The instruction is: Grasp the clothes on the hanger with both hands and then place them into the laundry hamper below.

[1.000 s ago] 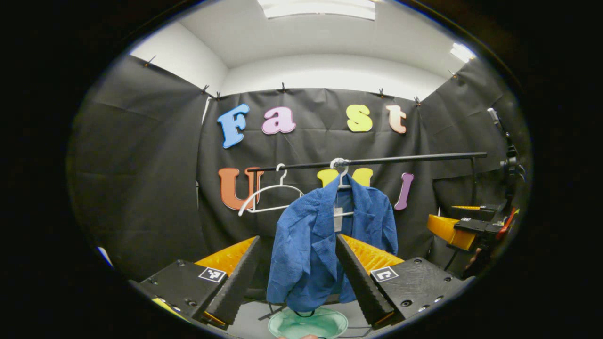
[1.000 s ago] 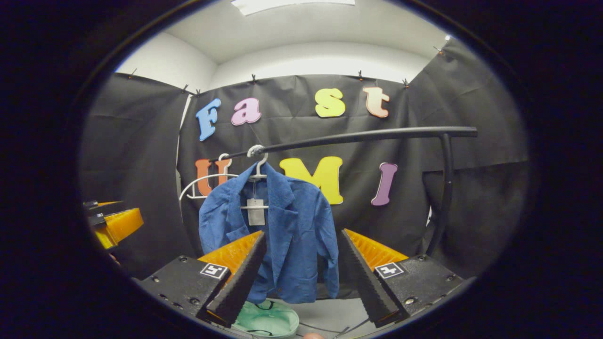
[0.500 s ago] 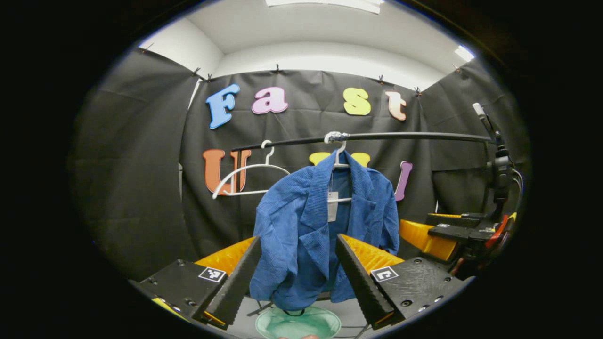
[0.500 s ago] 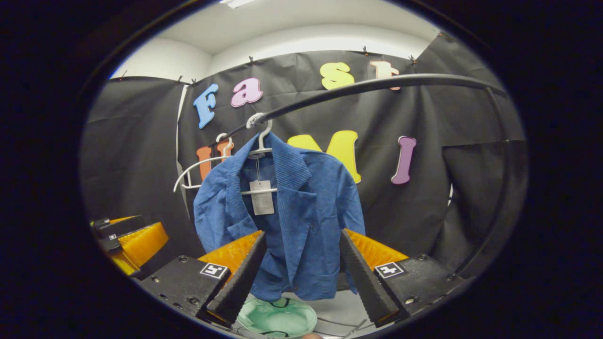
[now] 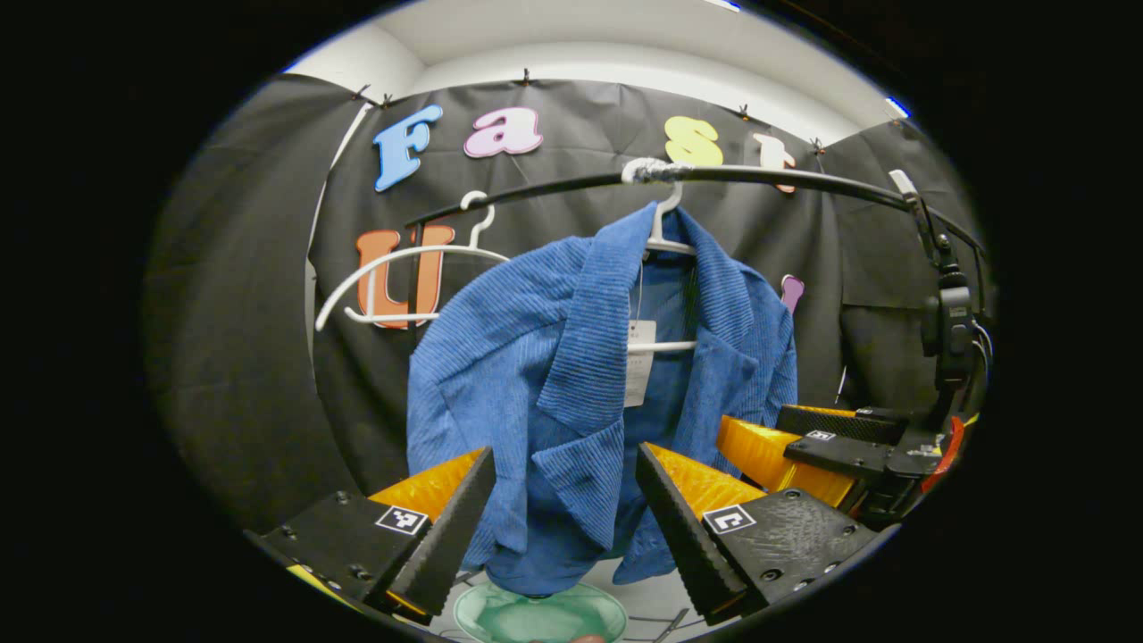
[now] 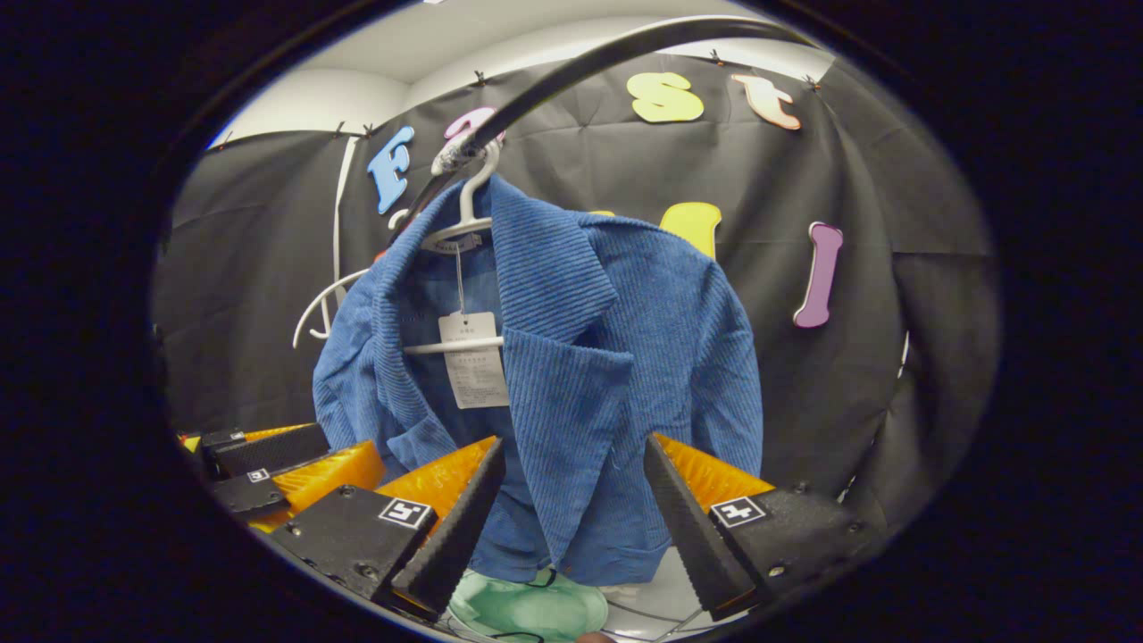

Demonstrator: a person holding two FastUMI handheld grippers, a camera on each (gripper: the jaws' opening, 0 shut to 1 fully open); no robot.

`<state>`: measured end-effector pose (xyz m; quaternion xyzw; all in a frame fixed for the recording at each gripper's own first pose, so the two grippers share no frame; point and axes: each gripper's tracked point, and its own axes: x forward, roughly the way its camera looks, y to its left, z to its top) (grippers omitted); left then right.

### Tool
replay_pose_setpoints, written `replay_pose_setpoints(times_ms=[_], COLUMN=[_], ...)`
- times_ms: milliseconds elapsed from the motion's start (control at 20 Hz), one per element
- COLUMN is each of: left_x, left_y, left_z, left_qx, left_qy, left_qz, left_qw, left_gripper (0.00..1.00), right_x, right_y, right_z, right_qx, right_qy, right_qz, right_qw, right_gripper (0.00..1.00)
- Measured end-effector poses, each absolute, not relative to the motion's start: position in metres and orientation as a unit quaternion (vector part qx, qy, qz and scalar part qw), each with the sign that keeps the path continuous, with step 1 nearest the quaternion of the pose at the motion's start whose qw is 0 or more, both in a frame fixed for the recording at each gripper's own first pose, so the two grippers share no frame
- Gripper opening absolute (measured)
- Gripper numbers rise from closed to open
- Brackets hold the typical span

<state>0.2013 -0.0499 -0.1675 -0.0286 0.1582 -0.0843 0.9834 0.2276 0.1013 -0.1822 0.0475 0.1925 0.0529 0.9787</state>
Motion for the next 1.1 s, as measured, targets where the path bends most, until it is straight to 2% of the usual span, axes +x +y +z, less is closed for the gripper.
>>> replay_pose_setpoints(times_ms=[50, 150, 250, 600, 650, 700, 750, 800, 1000, 1050, 1100], left_x=[0.207, 0.221, 0.234, 0.271, 0.274, 0.276, 0.278, 0.279, 0.272, 0.268, 0.264], left_y=[-0.052, -0.056, -0.057, -0.052, -0.052, -0.052, -0.051, -0.048, -0.034, -0.030, -0.026], left_z=[-0.171, -0.175, -0.179, -0.192, -0.191, -0.192, -0.192, -0.193, -0.183, -0.180, -0.177], left_qx=[-0.034, -0.044, -0.052, -0.063, -0.063, -0.064, -0.064, -0.062, -0.066, -0.069, -0.070], left_qy=[0.163, 0.167, 0.173, 0.175, 0.174, 0.174, 0.175, 0.176, 0.170, 0.166, 0.161], left_qz=[-0.085, -0.082, -0.074, -0.027, -0.024, -0.024, -0.025, -0.022, -0.004, 0.000, 0.005], left_qw=[0.982, 0.981, 0.981, 0.982, 0.982, 0.982, 0.982, 0.982, 0.983, 0.984, 0.984], left_gripper=[1.00, 0.95, 1.00, 1.00, 0.88, 0.81, 0.74, 0.69, 0.20, 0.13, 0.13], right_x=[0.231, 0.239, 0.252, 0.285, 0.287, 0.287, 0.288, 0.287, 0.287, 0.288, 0.287], right_y=[0.104, 0.105, 0.102, 0.096, 0.094, 0.091, 0.085, 0.081, 0.059, 0.052, 0.045], right_z=[-0.184, -0.188, -0.191, -0.207, -0.209, -0.208, -0.207, -0.207, -0.195, -0.191, -0.187], right_qx=[0.048, 0.039, 0.031, 0.067, 0.077, 0.089, 0.102, 0.114, 0.146, 0.151, 0.156], right_qy=[0.193, 0.194, 0.194, 0.209, 0.210, 0.208, 0.206, 0.206, 0.185, 0.175, 0.167], right_qz=[0.064, 0.072, 0.070, 0.063, 0.065, 0.063, 0.064, 0.066, 0.064, 0.060, 0.054], right_qw=[0.978, 0.978, 0.978, 0.974, 0.973, 0.972, 0.971, 0.970, 0.970, 0.971, 0.972], right_gripper=[0.99, 0.99, 0.99, 0.97, 0.96, 0.96, 0.87, 0.83, 0.48, 0.36, 0.31])
